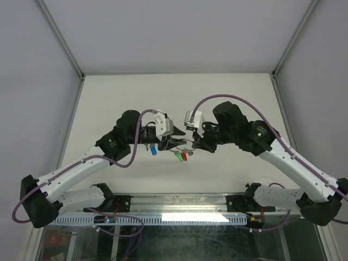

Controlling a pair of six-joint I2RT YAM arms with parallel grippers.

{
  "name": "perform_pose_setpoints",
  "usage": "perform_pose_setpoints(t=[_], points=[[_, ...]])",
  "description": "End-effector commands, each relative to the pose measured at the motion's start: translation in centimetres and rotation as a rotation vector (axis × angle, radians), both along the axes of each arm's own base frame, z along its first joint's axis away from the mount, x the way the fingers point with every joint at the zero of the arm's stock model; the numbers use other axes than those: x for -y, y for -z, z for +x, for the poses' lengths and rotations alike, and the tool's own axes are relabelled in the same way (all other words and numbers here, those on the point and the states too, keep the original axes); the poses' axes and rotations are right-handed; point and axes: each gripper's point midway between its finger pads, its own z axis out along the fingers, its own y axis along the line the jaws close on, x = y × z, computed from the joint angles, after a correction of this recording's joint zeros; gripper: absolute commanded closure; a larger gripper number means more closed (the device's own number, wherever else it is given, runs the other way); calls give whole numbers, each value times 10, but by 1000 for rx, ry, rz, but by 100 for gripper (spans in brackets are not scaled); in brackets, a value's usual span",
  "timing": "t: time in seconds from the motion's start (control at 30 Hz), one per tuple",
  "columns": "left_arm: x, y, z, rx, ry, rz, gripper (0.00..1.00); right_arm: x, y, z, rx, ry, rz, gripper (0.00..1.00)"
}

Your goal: Put the keys on the keyring

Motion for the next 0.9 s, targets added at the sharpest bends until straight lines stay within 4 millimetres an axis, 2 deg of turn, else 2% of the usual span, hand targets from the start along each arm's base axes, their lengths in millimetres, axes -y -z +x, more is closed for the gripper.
perform_pose_setpoints(t=[0.0, 0.2, 0.47, 0.67, 0.73, 0.87], points=[[-1, -6, -1, 61, 40, 42, 67, -11, -23, 1, 42, -34, 75, 100], [-2, 0, 1, 71, 41, 78, 73, -14, -24, 1, 33, -32, 87, 100], [-4, -3, 2, 86, 31, 83, 100, -19, -30, 1, 33, -35, 124, 100], [-7, -14, 4, 71, -22, 4, 100, -19, -40, 5, 72, 22, 215, 67], [-10, -21, 5, 68, -56, -47, 100, -16, -50, 9, 106, 76, 286, 51], [-22, -31, 26, -51, -250, -172, 100, -5, -59, 13, 128, 195, 394, 36]])
